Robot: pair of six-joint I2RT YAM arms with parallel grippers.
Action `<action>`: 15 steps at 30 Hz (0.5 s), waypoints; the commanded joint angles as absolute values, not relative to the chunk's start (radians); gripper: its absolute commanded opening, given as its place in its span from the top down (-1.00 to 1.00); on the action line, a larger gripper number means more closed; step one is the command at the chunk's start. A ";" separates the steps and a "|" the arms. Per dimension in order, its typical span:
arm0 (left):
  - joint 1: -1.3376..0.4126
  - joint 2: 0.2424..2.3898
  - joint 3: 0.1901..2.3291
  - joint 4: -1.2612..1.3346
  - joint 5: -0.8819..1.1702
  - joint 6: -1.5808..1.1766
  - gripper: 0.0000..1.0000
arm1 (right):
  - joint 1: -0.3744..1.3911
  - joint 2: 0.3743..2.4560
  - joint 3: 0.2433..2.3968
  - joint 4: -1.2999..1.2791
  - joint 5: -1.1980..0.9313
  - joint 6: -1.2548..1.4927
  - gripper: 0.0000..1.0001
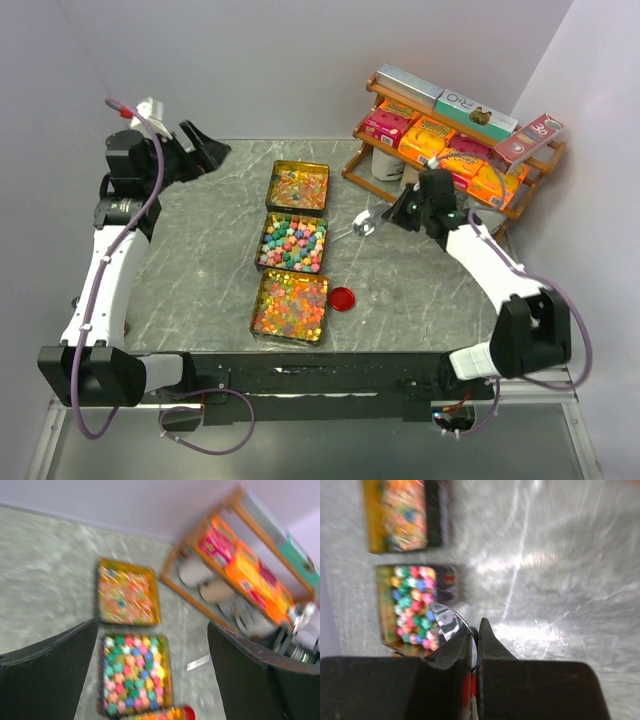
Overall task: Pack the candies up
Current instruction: Pick up the spatula from the center of the board.
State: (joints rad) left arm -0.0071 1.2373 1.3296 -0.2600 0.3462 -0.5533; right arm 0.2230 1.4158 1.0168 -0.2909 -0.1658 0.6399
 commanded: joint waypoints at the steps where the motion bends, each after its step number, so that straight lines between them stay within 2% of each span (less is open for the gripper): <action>1: -0.055 1.224 1.295 -0.161 0.593 -0.531 -0.94 | 0.226 1.304 1.138 -0.354 -0.136 0.534 1.00; 7: -0.262 1.323 1.417 -0.261 0.701 -0.411 -0.94 | 0.258 1.273 1.273 -0.537 -0.461 0.361 1.00; 15: -0.452 1.426 1.489 -0.353 0.795 -0.275 -0.94 | 0.440 1.192 1.266 -0.692 -0.525 0.239 1.00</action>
State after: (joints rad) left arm -0.3820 1.3998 1.4250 -0.2897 0.7090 -0.3931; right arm 0.3752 1.2457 1.2434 -0.5900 -0.4534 0.3309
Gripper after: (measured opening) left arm 0.987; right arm 0.049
